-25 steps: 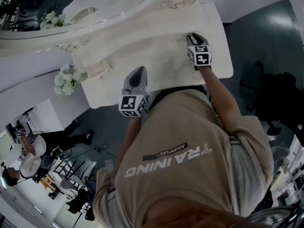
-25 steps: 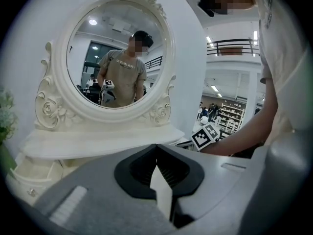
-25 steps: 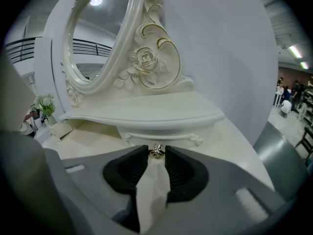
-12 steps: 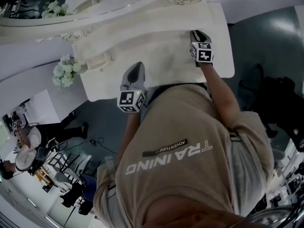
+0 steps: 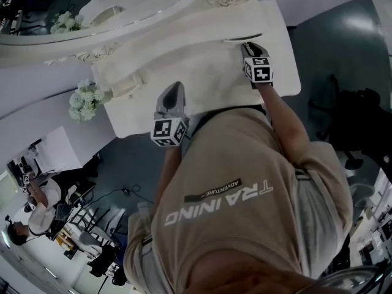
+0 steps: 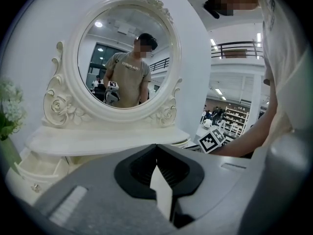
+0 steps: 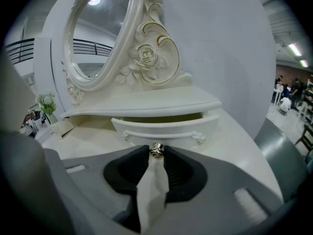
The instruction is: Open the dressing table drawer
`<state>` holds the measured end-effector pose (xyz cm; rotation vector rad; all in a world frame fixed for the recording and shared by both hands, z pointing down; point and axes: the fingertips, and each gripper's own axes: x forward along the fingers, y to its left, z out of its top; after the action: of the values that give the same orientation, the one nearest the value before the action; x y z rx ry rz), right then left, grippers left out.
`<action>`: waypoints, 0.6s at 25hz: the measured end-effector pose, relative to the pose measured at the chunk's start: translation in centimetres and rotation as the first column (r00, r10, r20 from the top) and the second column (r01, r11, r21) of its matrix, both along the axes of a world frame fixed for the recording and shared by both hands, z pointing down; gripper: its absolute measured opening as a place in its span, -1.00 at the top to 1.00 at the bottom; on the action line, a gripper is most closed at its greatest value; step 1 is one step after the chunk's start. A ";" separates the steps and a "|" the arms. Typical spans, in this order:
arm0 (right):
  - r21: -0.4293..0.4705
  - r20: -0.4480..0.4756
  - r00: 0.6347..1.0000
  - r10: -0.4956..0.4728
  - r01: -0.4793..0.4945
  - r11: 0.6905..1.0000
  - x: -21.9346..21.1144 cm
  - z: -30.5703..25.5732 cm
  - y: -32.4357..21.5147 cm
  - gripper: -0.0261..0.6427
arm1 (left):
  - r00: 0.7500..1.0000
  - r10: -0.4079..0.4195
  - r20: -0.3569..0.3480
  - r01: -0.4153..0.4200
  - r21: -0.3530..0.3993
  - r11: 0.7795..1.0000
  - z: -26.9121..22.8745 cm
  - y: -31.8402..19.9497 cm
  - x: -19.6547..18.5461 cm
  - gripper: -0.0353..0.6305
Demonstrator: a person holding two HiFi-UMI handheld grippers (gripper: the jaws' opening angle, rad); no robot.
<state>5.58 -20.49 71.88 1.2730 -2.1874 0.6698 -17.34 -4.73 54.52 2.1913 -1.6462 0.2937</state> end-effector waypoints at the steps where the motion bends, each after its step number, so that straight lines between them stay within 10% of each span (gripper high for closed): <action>1: 0.000 -0.001 1.000 0.001 -0.001 1.000 0.0 0.0 0.1 0.61 | 1.000 0.004 0.000 -0.004 0.000 1.000 0.0 0.1 0.0 0.87; 15: -0.004 -0.011 1.000 0.006 -0.007 1.000 0.6 -0.1 2.7 0.61 | 1.000 0.013 -0.010 -0.013 0.009 1.000 0.0 1.7 -0.3 0.87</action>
<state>6.23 -17.83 71.82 1.2796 -2.1731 0.6674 -17.67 -3.06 54.56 2.2073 -1.6319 0.2785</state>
